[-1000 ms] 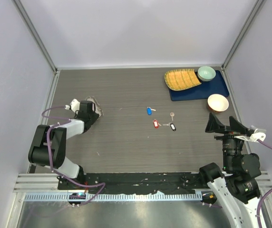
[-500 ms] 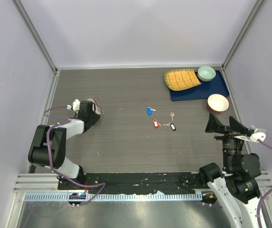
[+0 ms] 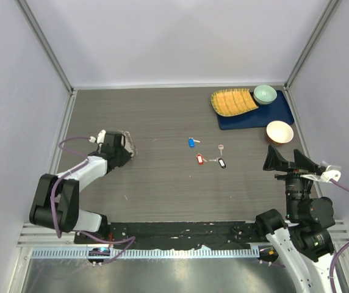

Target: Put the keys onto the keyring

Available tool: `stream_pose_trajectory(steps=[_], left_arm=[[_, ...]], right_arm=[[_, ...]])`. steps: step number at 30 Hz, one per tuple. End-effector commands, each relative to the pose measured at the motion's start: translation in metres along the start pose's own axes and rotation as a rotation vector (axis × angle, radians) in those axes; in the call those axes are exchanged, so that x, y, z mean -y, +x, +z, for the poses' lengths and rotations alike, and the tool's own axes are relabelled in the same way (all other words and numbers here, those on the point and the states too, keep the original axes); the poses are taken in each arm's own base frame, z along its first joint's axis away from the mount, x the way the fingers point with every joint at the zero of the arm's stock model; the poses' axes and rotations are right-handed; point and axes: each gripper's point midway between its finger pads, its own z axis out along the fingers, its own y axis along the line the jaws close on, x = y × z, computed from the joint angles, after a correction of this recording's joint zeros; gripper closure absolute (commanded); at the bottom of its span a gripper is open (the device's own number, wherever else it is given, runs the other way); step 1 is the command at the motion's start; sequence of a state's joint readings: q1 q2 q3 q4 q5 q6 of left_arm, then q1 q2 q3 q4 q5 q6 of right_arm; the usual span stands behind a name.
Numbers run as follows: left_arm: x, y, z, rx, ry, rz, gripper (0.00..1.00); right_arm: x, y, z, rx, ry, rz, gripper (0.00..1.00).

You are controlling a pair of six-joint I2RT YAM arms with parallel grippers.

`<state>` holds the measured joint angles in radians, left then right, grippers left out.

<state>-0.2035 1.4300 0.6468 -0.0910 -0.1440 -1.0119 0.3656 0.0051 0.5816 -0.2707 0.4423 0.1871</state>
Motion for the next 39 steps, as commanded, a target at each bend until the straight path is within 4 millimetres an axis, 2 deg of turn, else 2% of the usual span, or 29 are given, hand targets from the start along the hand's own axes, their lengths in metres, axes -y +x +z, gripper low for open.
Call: stream_pose_trajectory(steps=[1, 3, 4, 6, 7, 9, 10, 13, 15, 16, 18, 19, 21, 23, 24, 25, 27, 28, 30, 33, 34, 35, 37, 38, 39], left_arm=[[-0.023, 0.041, -0.033, -0.103, -0.081, 0.112, 1.0], [-0.029, 0.047, -0.047, -0.094, -0.104, 0.13, 1.0], [-0.04, 0.065, -0.056, -0.132, -0.139, 0.176, 1.0], [-0.049, 0.072, -0.068, -0.124, -0.17, 0.192, 1.0], [-0.054, 0.085, -0.078, -0.146, -0.17, 0.204, 1.0], [-0.055, 0.096, -0.087, -0.161, -0.161, 0.206, 0.99], [-0.052, 0.106, -0.093, -0.166, -0.132, 0.22, 0.99], [-0.035, 0.117, -0.102, -0.142, -0.07, 0.271, 0.94], [-0.032, 0.124, -0.1, -0.148, -0.076, 0.302, 0.92], [-0.024, 0.127, -0.098, -0.152, -0.06, 0.302, 0.91], [-0.024, 0.141, -0.09, -0.198, -0.079, 0.329, 0.91], [-0.013, 0.145, -0.085, -0.202, -0.058, 0.327, 0.91], [-0.011, 0.154, -0.077, -0.236, -0.076, 0.368, 0.91], [0.006, 0.157, -0.075, -0.244, -0.059, 0.371, 0.9], [0.011, 0.161, -0.071, -0.25, -0.053, 0.38, 0.89], [0.024, 0.162, -0.072, -0.25, -0.023, 0.377, 0.84], [0.043, 0.165, -0.072, -0.251, 0.032, 0.358, 0.78], [0.048, 0.166, -0.073, -0.249, 0.049, 0.353, 0.73], [0.058, 0.165, -0.075, -0.245, 0.075, 0.347, 0.67], [0.06, 0.157, -0.08, -0.221, 0.093, 0.359, 0.56], [0.064, 0.149, -0.085, -0.188, 0.111, 0.365, 0.48], [0.064, 0.144, -0.088, -0.172, 0.117, 0.368, 0.46], [0.061, 0.13, -0.094, -0.121, 0.111, 0.386, 0.35], [0.065, 0.12, -0.102, -0.095, 0.139, 0.398, 0.31], [0.063, 0.113, -0.106, -0.08, 0.132, 0.412, 0.3]], right_arm=[[-0.008, -0.019, -0.003, 0.042, -0.035, 0.029, 0.0], [-0.009, -0.018, -0.003, 0.041, -0.041, 0.028, 0.0], [-0.009, -0.018, -0.003, 0.04, -0.041, 0.028, 0.0], [-0.011, -0.018, -0.003, 0.04, -0.054, 0.028, 0.0], [-0.012, -0.017, -0.003, 0.038, -0.058, 0.027, 0.0], [-0.015, -0.017, -0.003, 0.038, -0.08, 0.022, 0.0], [-0.017, -0.016, -0.002, 0.036, -0.09, 0.024, 0.0], [-0.026, -0.016, -0.004, 0.034, -0.145, 0.016, 0.0], [-0.033, -0.012, -0.003, 0.023, -0.181, 0.013, 0.0], [-0.036, -0.012, -0.003, 0.019, -0.193, 0.012, 0.0], [-0.043, -0.007, 0.0, -0.009, -0.222, 0.007, 0.0], [-0.05, -0.004, 0.0, -0.027, -0.256, 0.01, 0.0], [-0.06, 0.003, 0.002, -0.068, -0.3, 0.008, 0.0], [-0.077, 0.023, 0.006, -0.17, -0.374, 0.007, 0.0], [-0.083, 0.024, 0.007, -0.191, -0.399, 0.004, 0.0], [-0.099, 0.041, 0.006, -0.271, -0.483, 0.0, 0.0], [-0.109, 0.051, 0.007, -0.333, -0.52, 0.014, 0.0], [-0.112, 0.064, 0.012, -0.39, -0.52, 0.018, 0.0], [-0.116, 0.077, 0.015, -0.461, -0.518, 0.042, 0.0], [-0.123, 0.106, 0.013, -0.584, -0.554, 0.045, 0.0], [-0.128, 0.113, 0.011, -0.616, -0.586, 0.046, 0.0], [-0.13, 0.123, 0.011, -0.66, -0.593, 0.049, 0.0], [-0.133, 0.135, 0.011, -0.715, -0.587, 0.087, 0.0], [-0.136, 0.139, 0.012, -0.729, -0.595, 0.095, 0.0], [-0.136, 0.151, 0.014, -0.774, -0.581, 0.107, 0.0]])
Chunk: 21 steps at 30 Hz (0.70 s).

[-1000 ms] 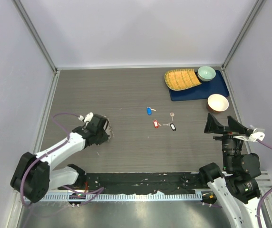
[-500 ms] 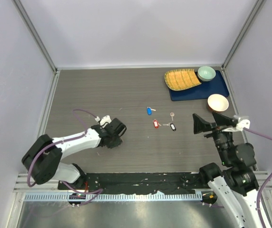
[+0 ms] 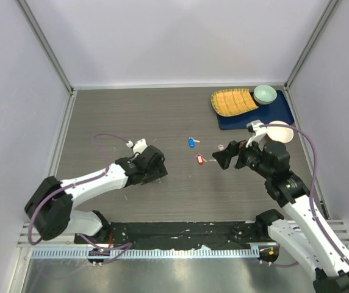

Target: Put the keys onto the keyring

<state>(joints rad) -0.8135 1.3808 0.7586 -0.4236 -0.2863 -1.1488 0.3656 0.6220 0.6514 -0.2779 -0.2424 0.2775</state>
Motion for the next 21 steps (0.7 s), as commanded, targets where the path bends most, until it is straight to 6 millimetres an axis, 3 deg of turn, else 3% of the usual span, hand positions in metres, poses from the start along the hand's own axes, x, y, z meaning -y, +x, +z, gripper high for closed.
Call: stream_pose_trajectory(steps=[1, 5, 8, 9, 10, 12, 13, 14, 15, 16, 17, 19, 20, 21], left_arm=[[0.003, -0.043, -0.036, 0.155, 0.041, 0.044, 0.29], [-0.007, -0.075, -0.066, 0.221, 0.069, 0.106, 0.2], [-0.018, -0.098, -0.081, 0.233, 0.066, 0.118, 0.16], [-0.025, -0.111, -0.089, 0.255, 0.056, 0.14, 0.13], [-0.029, -0.116, -0.092, 0.261, 0.048, 0.15, 0.11], [-0.036, -0.131, -0.102, 0.282, 0.034, 0.188, 0.11], [-0.039, -0.135, -0.104, 0.287, 0.027, 0.195, 0.07], [-0.042, -0.138, -0.106, 0.291, 0.018, 0.204, 0.06], [-0.044, -0.145, -0.112, 0.3, 0.008, 0.205, 0.05], [-0.047, -0.148, -0.115, 0.305, -0.005, 0.236, 0.03], [-0.05, -0.15, -0.119, 0.311, -0.017, 0.248, 0.02], [-0.059, -0.159, -0.128, 0.36, -0.056, 0.287, 0.01], [-0.064, -0.162, -0.131, 0.389, -0.074, 0.288, 0.01], [-0.072, -0.162, -0.127, 0.408, -0.102, 0.286, 0.01]], right_arm=[[-0.019, 0.002, 0.015, -0.064, -0.1, 0.065, 0.0], [-0.033, 0.018, 0.032, -0.11, -0.223, 0.089, 0.0], [-0.033, 0.041, 0.048, -0.185, -0.211, 0.141, 0.0], [-0.045, 0.05, 0.053, -0.222, -0.222, 0.121, 0.0], [-0.039, 0.062, 0.064, -0.257, -0.16, 0.106, 0.0], [-0.051, 0.075, 0.075, -0.299, -0.146, 0.064, 0.0], [-0.069, 0.086, 0.077, -0.332, -0.179, 0.04, 0.0], [-0.068, 0.102, 0.088, -0.372, -0.145, 0.035, 0.0], [-0.076, 0.1, 0.096, -0.373, -0.147, 0.024, 0.0], [-0.088, 0.11, 0.1, -0.407, -0.159, 0.004, 0.0], [-0.087, 0.129, 0.108, -0.472, -0.136, -0.006, 0.0], [-0.102, 0.128, 0.121, -0.494, -0.15, -0.017, 0.05], [-0.105, 0.146, 0.128, -0.553, -0.144, -0.02, 0.07], [-0.117, 0.14, 0.136, -0.553, -0.169, -0.007, 0.2]])
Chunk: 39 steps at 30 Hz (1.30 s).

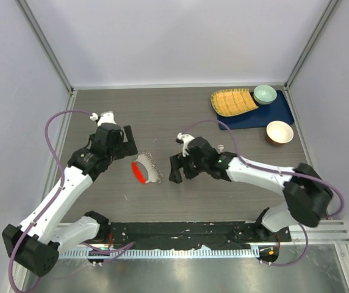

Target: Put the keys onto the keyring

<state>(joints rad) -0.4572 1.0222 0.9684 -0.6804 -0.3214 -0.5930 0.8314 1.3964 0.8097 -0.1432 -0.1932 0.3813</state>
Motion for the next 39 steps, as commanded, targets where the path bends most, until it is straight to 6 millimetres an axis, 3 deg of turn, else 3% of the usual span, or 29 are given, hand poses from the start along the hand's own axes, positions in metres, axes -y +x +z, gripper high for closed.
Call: stream_pose_trajectory(steps=[1, 2, 4, 7, 9, 10, 17, 30, 39], left_arm=[[-0.033, -0.013, -0.013, 0.096, -0.102, 0.094, 0.01], [-0.037, -0.014, -0.016, 0.109, -0.105, 0.083, 0.0], [-0.047, -0.017, -0.021, 0.137, -0.146, 0.071, 0.0], [-0.055, -0.024, -0.031, 0.185, -0.169, 0.053, 0.0], [-0.058, -0.028, -0.035, 0.212, -0.167, 0.041, 0.0], [-0.057, -0.029, -0.036, 0.219, -0.162, 0.036, 0.0], [-0.059, -0.03, -0.039, 0.227, -0.148, 0.02, 0.0], [-0.053, -0.027, -0.036, 0.208, -0.104, -0.001, 0.0], [-0.051, -0.023, -0.032, 0.19, -0.086, -0.008, 0.0]], right_arm=[[-0.025, -0.039, 0.026, 0.034, -0.009, 0.001, 0.26], [-0.026, -0.03, 0.033, -0.018, 0.0, -0.003, 0.34], [-0.027, -0.031, 0.051, -0.064, 0.025, -0.009, 0.49], [-0.031, -0.029, 0.069, -0.104, 0.013, 0.015, 0.61], [-0.038, -0.032, 0.076, -0.116, -0.007, 0.024, 0.64], [-0.038, -0.024, 0.081, -0.153, -0.006, 0.031, 0.66], [-0.042, -0.013, 0.092, -0.219, -0.021, 0.043, 0.71], [-0.044, -0.002, 0.105, -0.259, -0.039, 0.051, 0.73], [-0.048, -0.006, 0.112, -0.241, -0.062, 0.058, 0.77]])
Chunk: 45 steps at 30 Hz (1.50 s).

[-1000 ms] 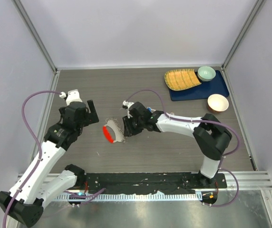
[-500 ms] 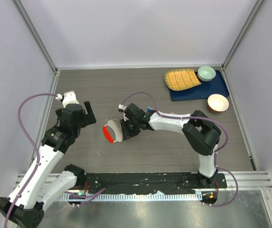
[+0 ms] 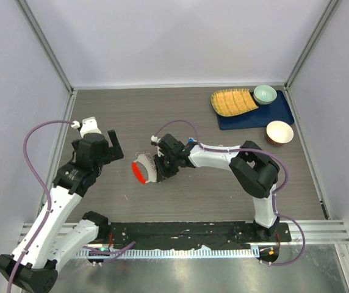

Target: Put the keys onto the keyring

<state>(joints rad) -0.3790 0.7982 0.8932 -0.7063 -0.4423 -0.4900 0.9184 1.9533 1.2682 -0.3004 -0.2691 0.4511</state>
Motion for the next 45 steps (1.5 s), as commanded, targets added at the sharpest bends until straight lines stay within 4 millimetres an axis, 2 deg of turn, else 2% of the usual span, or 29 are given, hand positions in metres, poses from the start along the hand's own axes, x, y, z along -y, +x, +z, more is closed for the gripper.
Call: stream_pose_trajectory(steps=[1, 6, 8, 30, 33, 34, 37, 39, 45], left_arm=[[0.006, -0.004, 0.002, 0.013, 0.029, -0.022, 0.01], [0.008, -0.002, 0.004, 0.002, 0.037, -0.025, 0.0], [0.009, 0.0, 0.006, -0.007, 0.043, -0.028, 0.0], [0.013, 0.005, 0.012, -0.041, 0.07, -0.052, 0.0], [0.012, 0.006, 0.012, -0.043, 0.07, -0.053, 0.0], [0.012, 0.005, 0.012, -0.043, 0.07, -0.054, 0.0], [0.013, 0.006, 0.013, -0.045, 0.073, -0.055, 0.0], [0.014, 0.006, 0.012, -0.047, 0.084, -0.054, 0.0], [0.029, 0.005, 0.006, -0.038, 0.196, -0.023, 0.0]], right_arm=[[-0.018, -0.019, 0.0, 0.051, -0.052, -0.015, 0.78], [-0.017, -0.019, -0.002, 0.058, -0.049, -0.024, 0.89], [-0.016, -0.018, -0.003, 0.056, -0.048, -0.026, 0.9], [-0.011, -0.003, 0.011, 0.023, -0.069, -0.014, 0.84], [-0.009, -0.001, 0.012, 0.018, -0.065, -0.015, 0.84], [-0.01, -0.001, 0.012, 0.019, -0.067, -0.019, 0.89], [-0.013, -0.006, 0.005, 0.04, -0.071, -0.031, 0.96], [-0.015, -0.01, 0.0, 0.062, -0.08, -0.05, 0.96], [-0.026, -0.038, -0.035, 0.231, -0.087, -0.182, 0.99]])
